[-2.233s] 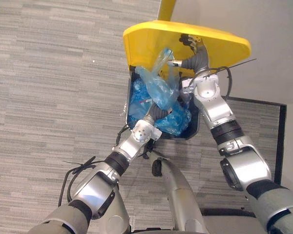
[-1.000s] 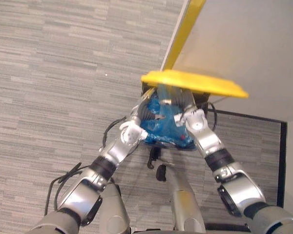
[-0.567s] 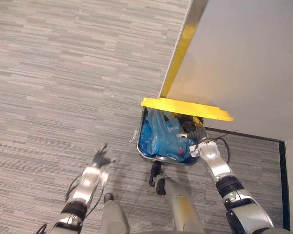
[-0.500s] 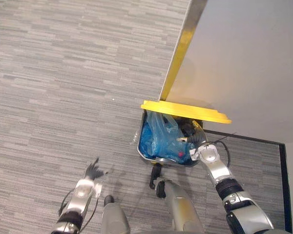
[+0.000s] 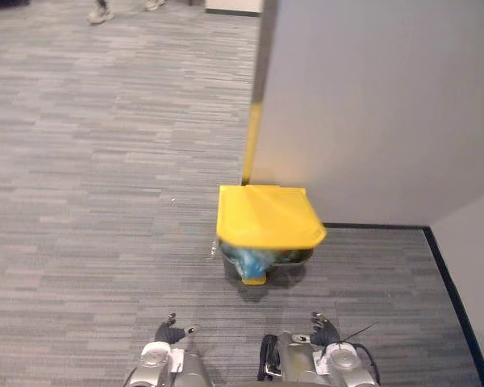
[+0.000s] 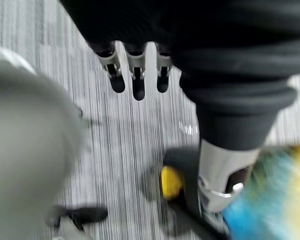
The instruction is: Gather rubbish on tea table into small bin, then transfer packed bag to large trash can.
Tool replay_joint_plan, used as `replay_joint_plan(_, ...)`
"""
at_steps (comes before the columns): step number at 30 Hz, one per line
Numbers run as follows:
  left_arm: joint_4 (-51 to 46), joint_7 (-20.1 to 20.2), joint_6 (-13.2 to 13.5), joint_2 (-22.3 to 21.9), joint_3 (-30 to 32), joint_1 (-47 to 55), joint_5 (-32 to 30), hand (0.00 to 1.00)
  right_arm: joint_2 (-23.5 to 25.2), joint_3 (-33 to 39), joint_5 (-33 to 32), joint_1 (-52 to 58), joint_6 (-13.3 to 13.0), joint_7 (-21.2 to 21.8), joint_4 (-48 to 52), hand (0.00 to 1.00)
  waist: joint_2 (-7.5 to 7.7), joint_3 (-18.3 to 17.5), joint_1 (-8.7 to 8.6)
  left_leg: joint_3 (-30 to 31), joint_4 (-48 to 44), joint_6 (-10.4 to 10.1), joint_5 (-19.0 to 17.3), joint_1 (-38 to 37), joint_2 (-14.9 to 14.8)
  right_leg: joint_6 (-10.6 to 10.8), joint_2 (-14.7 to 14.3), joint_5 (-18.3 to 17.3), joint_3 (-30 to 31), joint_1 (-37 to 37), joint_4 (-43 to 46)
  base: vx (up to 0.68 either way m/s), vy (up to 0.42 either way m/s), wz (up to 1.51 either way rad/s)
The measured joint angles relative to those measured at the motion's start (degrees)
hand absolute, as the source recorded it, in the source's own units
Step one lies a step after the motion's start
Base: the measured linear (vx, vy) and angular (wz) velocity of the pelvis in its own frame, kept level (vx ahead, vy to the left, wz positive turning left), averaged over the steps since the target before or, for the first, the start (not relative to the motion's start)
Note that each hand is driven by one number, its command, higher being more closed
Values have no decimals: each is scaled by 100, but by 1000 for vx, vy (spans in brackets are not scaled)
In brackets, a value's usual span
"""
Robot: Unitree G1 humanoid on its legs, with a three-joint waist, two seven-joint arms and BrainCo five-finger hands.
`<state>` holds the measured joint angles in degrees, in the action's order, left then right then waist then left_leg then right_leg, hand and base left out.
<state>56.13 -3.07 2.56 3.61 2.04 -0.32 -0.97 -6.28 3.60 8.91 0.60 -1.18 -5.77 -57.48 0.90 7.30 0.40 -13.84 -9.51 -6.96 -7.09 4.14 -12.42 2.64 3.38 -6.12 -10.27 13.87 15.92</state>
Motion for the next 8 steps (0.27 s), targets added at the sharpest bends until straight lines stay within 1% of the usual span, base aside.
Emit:
replay_joint_plan(1, 60, 1, -7, -25, -29, -14, 0, 0, -4, 77, 3, 3, 12, -4, -41, 0, -18, -15, -11, -29, 167, -36, 100, -84, 10, -70, -31, 64, 24, -21, -65, -78, -37, -36)
replay_joint_plan(3, 217, -6, -36, -32, -91, -10, -4, 0, -44, 291, 3, 70, 75, -52, -203, 0, -55, -109, -42, -49, 511, 33, 266, -251, 13, -93, -168, 295, 79, -186, -522, -74, -57, -21)
replay_joint_plan(5, 292, -12, -40, -6, -87, -4, -4, 0, -51, 357, -2, 131, 134, -77, -258, 0, -43, -180, -27, -56, 556, 56, 288, -235, 20, -102, -244, 443, 171, -208, -769, -35, 3, -29)
replay_joint_plan(8, 470, -22, -69, 27, -77, 41, -8, 0, -42, 527, -20, 198, 155, -112, -270, 0, -54, -185, -45, -57, 627, 70, 297, -315, 96, -61, -242, 625, 194, -377, -1048, -27, 41, -8)
